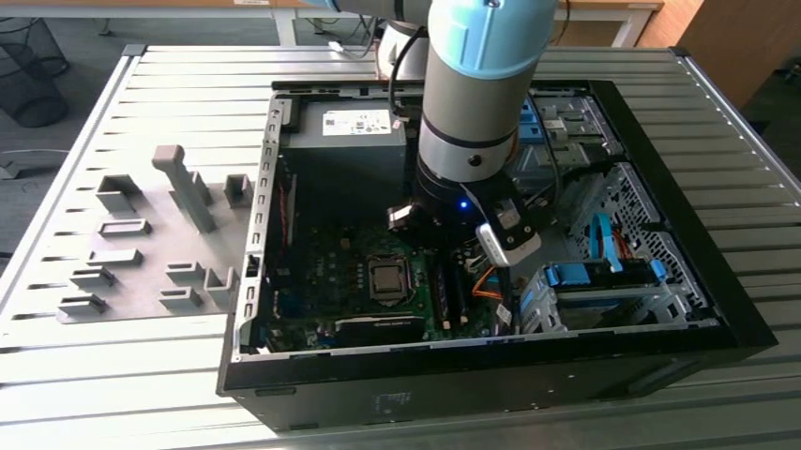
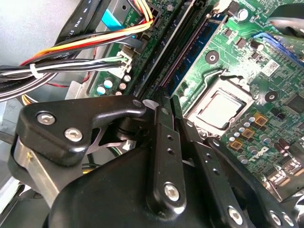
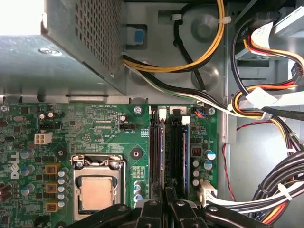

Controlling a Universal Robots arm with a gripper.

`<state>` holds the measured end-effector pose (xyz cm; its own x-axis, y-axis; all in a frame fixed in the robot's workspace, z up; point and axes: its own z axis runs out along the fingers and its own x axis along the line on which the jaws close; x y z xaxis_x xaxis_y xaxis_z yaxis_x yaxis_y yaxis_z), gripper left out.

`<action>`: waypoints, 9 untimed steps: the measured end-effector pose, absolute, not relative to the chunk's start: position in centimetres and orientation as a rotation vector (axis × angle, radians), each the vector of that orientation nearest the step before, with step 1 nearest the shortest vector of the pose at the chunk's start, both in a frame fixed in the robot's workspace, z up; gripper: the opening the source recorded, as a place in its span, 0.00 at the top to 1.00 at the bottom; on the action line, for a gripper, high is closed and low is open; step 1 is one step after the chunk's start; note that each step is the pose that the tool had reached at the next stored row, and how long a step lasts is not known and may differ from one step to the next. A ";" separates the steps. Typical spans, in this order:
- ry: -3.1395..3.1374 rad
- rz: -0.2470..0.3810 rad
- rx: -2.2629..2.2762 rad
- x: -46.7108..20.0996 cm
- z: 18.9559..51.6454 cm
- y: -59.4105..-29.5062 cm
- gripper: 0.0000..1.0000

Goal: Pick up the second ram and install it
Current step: 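Insert the second ram into the second slot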

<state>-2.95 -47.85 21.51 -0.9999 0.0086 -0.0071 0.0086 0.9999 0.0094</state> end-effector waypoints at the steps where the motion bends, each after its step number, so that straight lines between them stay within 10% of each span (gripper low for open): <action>1: 3.134 0.015 0.014 -2.9 21.5 -47.9 0.86; 9: 3.134 0.015 0.013 -3.0 21.5 -47.9 0.86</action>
